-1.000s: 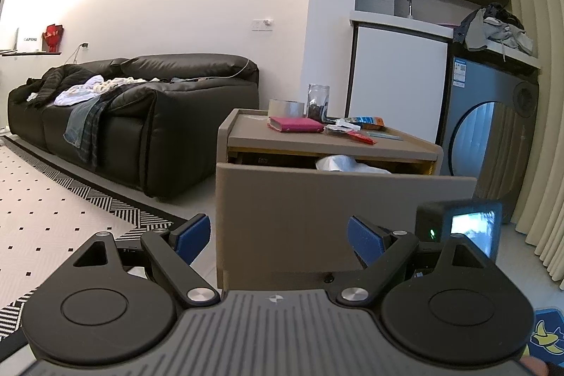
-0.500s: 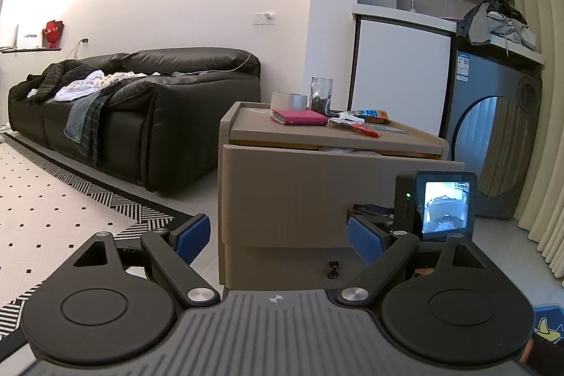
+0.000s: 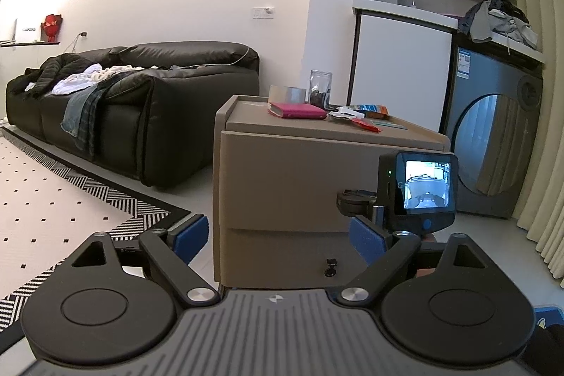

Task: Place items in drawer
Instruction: 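Pull the right gripper back from the closed drawer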

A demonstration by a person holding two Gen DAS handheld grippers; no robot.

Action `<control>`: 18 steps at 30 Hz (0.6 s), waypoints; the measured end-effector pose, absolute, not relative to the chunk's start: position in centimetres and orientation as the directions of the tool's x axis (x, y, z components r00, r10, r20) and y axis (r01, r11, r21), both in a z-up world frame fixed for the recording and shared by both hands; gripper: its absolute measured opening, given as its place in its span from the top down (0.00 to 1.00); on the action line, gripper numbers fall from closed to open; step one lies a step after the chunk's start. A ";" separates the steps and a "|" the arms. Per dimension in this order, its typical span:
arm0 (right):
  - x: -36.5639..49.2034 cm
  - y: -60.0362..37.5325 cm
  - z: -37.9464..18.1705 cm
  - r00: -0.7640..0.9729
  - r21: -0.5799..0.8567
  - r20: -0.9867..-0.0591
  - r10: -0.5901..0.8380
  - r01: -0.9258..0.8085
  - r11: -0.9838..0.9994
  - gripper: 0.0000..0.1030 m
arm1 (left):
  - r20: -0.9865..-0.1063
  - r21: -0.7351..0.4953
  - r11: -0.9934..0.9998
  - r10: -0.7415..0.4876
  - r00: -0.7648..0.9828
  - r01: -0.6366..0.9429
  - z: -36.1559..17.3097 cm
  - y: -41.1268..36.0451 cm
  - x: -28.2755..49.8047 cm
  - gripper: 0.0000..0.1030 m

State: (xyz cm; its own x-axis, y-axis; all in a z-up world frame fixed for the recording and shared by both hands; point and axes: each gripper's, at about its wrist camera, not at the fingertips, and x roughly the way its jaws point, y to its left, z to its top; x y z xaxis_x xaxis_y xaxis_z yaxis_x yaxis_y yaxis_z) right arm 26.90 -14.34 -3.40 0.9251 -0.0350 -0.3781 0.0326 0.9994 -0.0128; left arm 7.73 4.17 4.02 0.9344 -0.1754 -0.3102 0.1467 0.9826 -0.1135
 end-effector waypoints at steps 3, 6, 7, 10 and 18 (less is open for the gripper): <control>27.4 -14.4 -3.4 0.925 -0.012 -0.378 -0.036 0.034 0.999 0.83 | -0.311 -0.130 0.980 -0.184 0.932 0.150 3.7 4.1 7.9 0.09; 27.7 -14.2 -3.5 0.925 -0.013 -0.376 -0.046 0.045 0.999 0.83 | -0.316 -0.139 0.978 -0.194 0.929 0.156 3.4 3.8 8.0 0.09; 27.8 -14.2 -3.5 0.925 -0.012 -0.377 -0.048 0.047 0.999 0.83 | -0.318 -0.140 0.977 -0.196 0.928 0.158 3.4 3.7 8.1 0.09; 27.8 -14.2 -3.6 0.926 -0.015 -0.374 -0.049 0.047 0.999 0.83 | -0.319 -0.140 0.977 -0.200 0.927 0.162 3.3 3.7 8.2 0.09; 27.4 -14.1 -3.2 0.925 -0.055 -0.378 -0.040 0.021 0.998 0.80 | -0.285 -0.101 0.981 -0.189 0.940 0.166 3.7 3.5 7.8 0.00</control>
